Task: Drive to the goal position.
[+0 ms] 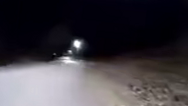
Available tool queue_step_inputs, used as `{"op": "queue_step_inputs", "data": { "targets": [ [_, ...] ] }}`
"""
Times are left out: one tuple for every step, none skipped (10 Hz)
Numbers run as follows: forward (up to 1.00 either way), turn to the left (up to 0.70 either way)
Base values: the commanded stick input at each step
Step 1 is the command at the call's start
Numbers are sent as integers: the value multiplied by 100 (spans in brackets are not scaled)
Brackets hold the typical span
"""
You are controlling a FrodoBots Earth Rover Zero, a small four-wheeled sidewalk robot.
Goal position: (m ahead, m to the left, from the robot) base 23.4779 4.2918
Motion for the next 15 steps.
{"op": "queue_step_inputs", "data": {
  "targets": [
    [0, 3],
    [0, 0],
    [0, 0],
    [0, 0],
    [0, 0],
    [0, 0],
    [0, 0],
    [0, 0],
    [0, 0],
    [0, 0],
    [0, -6],
    [0, -38],
    [0, -69],
    [20, -60],
    [70, -29]
  ]
}}
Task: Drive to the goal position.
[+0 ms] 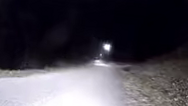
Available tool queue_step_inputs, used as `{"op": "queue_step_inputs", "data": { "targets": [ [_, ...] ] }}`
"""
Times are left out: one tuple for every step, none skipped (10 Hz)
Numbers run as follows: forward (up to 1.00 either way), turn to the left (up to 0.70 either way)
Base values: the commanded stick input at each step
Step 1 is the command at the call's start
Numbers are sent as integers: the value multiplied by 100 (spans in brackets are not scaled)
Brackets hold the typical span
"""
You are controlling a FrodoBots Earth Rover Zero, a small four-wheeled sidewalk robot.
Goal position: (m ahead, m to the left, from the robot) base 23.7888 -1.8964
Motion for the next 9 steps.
{"op": "queue_step_inputs", "data": {
  "targets": [
    [70, -14],
    [70, 0],
    [70, 0],
    [70, -15],
    [70, -34],
    [70, -32],
    [70, 0],
    [70, 0],
    [70, 0]
  ]
}}
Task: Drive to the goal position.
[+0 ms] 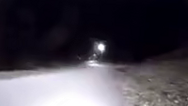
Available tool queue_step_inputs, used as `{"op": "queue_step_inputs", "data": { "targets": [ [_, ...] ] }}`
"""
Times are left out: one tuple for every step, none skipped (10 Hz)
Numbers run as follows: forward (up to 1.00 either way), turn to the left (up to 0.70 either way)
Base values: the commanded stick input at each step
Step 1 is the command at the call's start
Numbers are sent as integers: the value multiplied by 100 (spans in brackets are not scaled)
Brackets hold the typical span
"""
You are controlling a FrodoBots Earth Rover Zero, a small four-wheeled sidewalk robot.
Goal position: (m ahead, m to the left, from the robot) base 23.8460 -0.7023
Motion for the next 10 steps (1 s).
{"op": "queue_step_inputs", "data": {
  "targets": [
    [70, 0],
    [82, 0],
    [85, 0],
    [85, 0],
    [85, 0],
    [85, 0],
    [85, -28],
    [85, -19],
    [85, -3],
    [85, 0]
  ]
}}
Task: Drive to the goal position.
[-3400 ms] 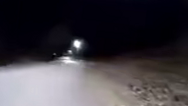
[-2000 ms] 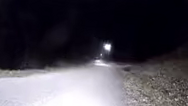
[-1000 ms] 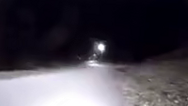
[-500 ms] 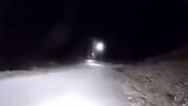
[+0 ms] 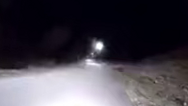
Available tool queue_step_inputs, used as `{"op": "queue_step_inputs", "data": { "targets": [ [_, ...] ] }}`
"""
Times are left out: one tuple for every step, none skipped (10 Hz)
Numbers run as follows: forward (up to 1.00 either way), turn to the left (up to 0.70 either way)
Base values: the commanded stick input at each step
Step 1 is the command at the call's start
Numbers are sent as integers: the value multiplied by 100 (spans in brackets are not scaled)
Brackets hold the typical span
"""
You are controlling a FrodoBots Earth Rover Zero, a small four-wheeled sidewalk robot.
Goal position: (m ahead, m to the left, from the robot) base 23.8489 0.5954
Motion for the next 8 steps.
{"op": "queue_step_inputs", "data": {
  "targets": [
    [85, 0],
    [85, 0],
    [85, 0],
    [85, -6],
    [85, -20],
    [85, -31],
    [85, -11],
    [85, 0]
  ]
}}
